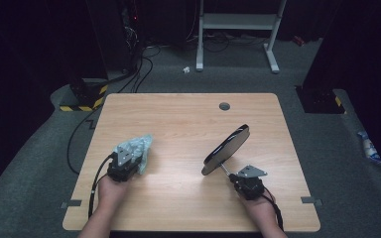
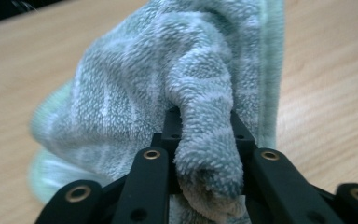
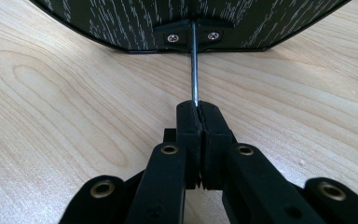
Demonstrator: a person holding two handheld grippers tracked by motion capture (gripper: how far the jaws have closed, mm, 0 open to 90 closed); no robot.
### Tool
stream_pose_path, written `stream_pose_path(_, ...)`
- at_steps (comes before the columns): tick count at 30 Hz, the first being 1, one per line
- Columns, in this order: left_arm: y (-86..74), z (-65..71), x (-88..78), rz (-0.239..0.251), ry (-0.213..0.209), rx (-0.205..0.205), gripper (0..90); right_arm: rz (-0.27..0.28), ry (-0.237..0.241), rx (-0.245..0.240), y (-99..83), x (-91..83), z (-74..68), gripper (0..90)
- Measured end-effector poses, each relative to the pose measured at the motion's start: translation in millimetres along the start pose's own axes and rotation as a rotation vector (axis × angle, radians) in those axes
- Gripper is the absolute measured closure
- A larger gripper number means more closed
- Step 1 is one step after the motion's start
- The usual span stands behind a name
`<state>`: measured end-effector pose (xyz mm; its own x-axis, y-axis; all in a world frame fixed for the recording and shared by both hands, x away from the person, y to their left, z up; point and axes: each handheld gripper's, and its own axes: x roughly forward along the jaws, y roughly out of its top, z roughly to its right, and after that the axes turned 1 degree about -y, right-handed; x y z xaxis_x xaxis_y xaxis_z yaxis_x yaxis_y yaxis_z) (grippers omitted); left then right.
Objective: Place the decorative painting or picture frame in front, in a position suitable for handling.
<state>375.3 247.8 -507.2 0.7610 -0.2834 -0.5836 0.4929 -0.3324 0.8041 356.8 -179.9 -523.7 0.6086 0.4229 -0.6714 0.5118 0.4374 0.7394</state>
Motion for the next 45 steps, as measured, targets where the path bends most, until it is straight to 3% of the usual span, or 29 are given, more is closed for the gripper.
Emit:
stream_pose_path(6,3.8,-2.3,-12.5,0.036,0.003,-0.047,53.4,0.0,-0.004,0.0,0.0,0.0,-0.3,85.2)
stream_pose_path(11,10.1,-0.1,-32.8,0.077,-0.033,-0.089,41.5,0.001,-0.001,0.002,0.0,0.0,0.7,82.7)
stream_pose_path(15,14.3,15.7,-46.8,0.142,-0.074,-0.089,39.1,0.002,-0.003,0.006,0.0,0.0,0.9,79.4)
stream_pose_path(19,16.6,38.2,-49.4,0.167,-0.145,-0.08,37.3,0.0,-0.004,0.013,0.0,0.0,1.2,75.6)
stream_pose_path(22,10.7,58.2,-41.0,0.147,-0.185,-0.04,41.6,0.0,0.0,0.021,0.0,-0.1,2.3,73.0)
stream_pose_path(24,3.4,71.9,-30.5,0.1,-0.22,-0.007,42.7,0.001,0.004,0.018,0.0,-0.1,3.1,71.8)
stream_pose_path(27,-4.8,84.1,-20.2,0.049,-0.235,0.028,42.6,0.0,0.009,0.021,0.0,-0.2,3.4,68.7)
stream_pose_path(35,-16.4,90.2,-7.8,-0.022,-0.233,0.036,41.2,-0.003,0.023,0.031,-0.4,-0.6,3.2,59.3)
stream_pose_path(37,-16.3,91.1,-8.1,-0.012,-0.225,0.041,40.2,-0.005,0.025,0.044,-0.8,-1.2,2.5,57.5)
stream_pose_path(42,-14.0,92.1,-2.1,-0.078,-0.23,0.041,36.1,-0.005,0.021,0.035,-1.7,-2.0,0.9,52.7)
stream_pose_path(45,-13.3,93.3,-0.9,-0.081,-0.235,0.035,32.8,-0.007,0.012,0.038,-2.5,-2.8,0.0,48.4)
